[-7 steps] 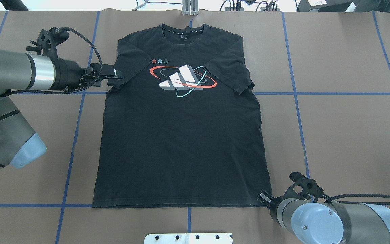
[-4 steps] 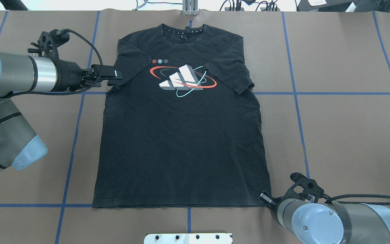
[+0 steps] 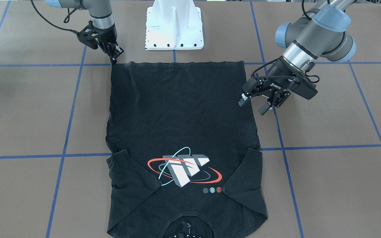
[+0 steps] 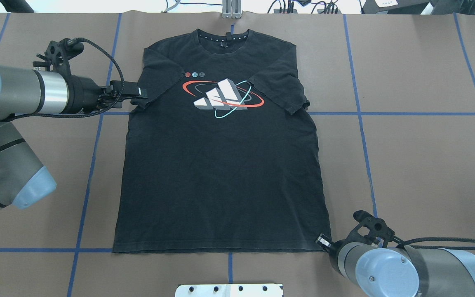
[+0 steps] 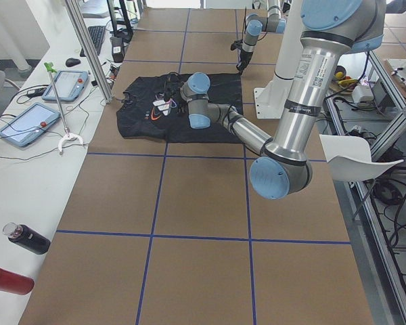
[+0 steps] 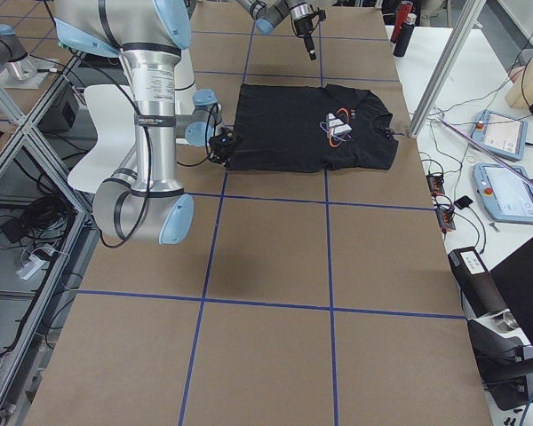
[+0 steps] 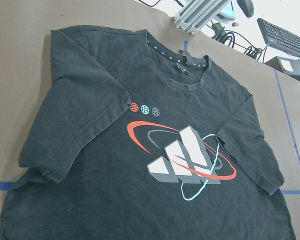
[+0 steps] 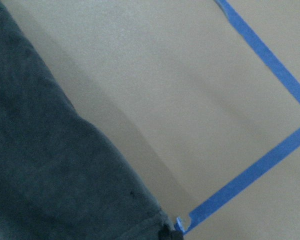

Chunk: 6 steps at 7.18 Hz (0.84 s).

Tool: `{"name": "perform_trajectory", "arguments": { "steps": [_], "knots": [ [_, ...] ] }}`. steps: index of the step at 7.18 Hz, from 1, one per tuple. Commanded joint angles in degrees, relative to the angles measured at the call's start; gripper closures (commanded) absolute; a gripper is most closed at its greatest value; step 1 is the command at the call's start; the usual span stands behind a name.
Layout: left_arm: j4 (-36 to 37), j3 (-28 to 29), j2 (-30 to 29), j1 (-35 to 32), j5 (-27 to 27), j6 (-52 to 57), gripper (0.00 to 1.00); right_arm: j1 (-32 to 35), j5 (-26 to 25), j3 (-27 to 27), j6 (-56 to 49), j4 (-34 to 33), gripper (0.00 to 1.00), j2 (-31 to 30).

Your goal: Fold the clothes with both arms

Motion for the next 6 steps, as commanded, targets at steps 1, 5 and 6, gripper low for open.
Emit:
{"name": "perform_trajectory", "arguments": {
  "steps": [1, 5, 6],
  "knots": [
    [2.3, -0.6, 0.9, 3.8, 0.1, -9.7, 0.02, -0.1, 1.4, 4.0, -0.2, 0.1, 1.0, -3.6],
    [5.3, -15.5, 19.4, 17.0, 7.7, -19.7, 0.02, -0.4, 2.7, 6.9, -0.5, 0.2, 1.0, -6.0],
    [8.5, -17.1, 19.5, 18.2, 7.9, -20.2, 0.01, -0.5, 2.7, 6.8, -0.5, 0.2, 1.0, -6.0]
  ]
}}
